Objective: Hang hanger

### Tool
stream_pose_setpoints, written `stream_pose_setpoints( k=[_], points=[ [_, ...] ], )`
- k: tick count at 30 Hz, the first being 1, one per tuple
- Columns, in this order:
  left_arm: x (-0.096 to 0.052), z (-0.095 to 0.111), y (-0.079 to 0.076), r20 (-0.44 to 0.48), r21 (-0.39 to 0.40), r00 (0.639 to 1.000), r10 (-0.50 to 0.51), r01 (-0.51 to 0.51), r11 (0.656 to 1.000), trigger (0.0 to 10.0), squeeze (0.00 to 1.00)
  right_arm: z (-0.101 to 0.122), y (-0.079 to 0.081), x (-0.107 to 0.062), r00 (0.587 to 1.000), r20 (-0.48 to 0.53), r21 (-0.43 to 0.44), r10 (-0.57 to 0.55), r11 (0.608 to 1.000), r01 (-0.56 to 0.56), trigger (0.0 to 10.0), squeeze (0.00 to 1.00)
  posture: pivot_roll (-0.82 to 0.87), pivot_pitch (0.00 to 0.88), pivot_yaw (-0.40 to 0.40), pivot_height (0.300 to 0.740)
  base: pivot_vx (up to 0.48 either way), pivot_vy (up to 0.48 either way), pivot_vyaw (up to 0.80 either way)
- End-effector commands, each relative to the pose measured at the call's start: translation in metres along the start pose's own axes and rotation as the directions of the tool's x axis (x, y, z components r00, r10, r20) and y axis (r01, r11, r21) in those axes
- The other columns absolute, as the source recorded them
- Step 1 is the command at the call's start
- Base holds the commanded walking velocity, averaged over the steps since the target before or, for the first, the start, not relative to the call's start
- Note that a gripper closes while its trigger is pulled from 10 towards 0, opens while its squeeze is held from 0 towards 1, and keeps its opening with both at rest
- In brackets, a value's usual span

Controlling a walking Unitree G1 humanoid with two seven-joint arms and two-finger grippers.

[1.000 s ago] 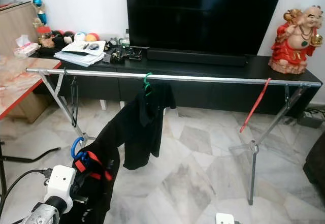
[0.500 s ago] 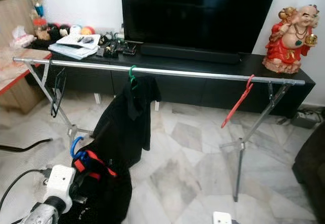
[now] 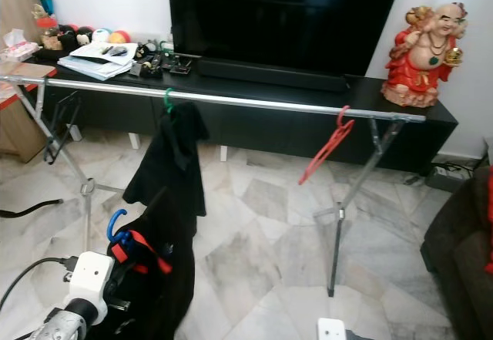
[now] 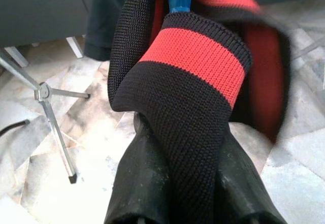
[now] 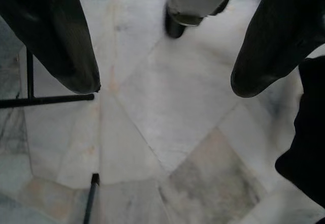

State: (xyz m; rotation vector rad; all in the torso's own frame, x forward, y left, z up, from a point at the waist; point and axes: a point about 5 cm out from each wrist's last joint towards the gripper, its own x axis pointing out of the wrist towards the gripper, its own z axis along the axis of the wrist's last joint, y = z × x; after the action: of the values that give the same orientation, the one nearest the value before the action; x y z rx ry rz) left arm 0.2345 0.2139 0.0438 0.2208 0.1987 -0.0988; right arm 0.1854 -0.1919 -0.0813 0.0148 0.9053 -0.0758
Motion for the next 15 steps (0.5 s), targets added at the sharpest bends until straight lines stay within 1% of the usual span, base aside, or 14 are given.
stream_pose_setpoints(
  k=[1,4,10,15],
  points=[
    [0.003,0.009,-0.005,0.045,0.003,0.999,-0.014,0.014,1.0,10.0,0.0,-0.003,-0.009,-0.001,1.0,-0.01,0.002,-0.023,1.0,0.023,10.0,0.0,0.09,0.033,-0.032,0.74,0.0,-0.274,0.0],
    [0.003,0.009,-0.007,0.044,0.009,0.999,-0.019,0.018,1.0,10.0,0.0,-0.003,-0.009,-0.001,1.0,-0.01,0.002,-0.023,1.0,0.023,10.0,0.0,0.09,0.033,-0.032,0.74,0.0,-0.274,0.0],
    [0.005,0.008,-0.009,0.04,0.021,0.999,-0.016,0.016,1.0,10.0,0.0,-0.001,-0.013,-0.001,1.0,-0.007,0.003,-0.024,1.0,0.024,10.0,0.0,0.09,0.025,-0.055,0.74,0.0,0.0,0.0],
    [0.008,0.011,-0.014,0.054,0.018,0.999,-0.003,0.002,1.0,10.0,0.0,0.002,-0.02,-0.002,1.0,-0.003,-0.008,-0.027,1.0,0.027,10.0,0.0,0.08,0.022,-0.093,0.74,0.0,0.0,0.0]
  ],
)
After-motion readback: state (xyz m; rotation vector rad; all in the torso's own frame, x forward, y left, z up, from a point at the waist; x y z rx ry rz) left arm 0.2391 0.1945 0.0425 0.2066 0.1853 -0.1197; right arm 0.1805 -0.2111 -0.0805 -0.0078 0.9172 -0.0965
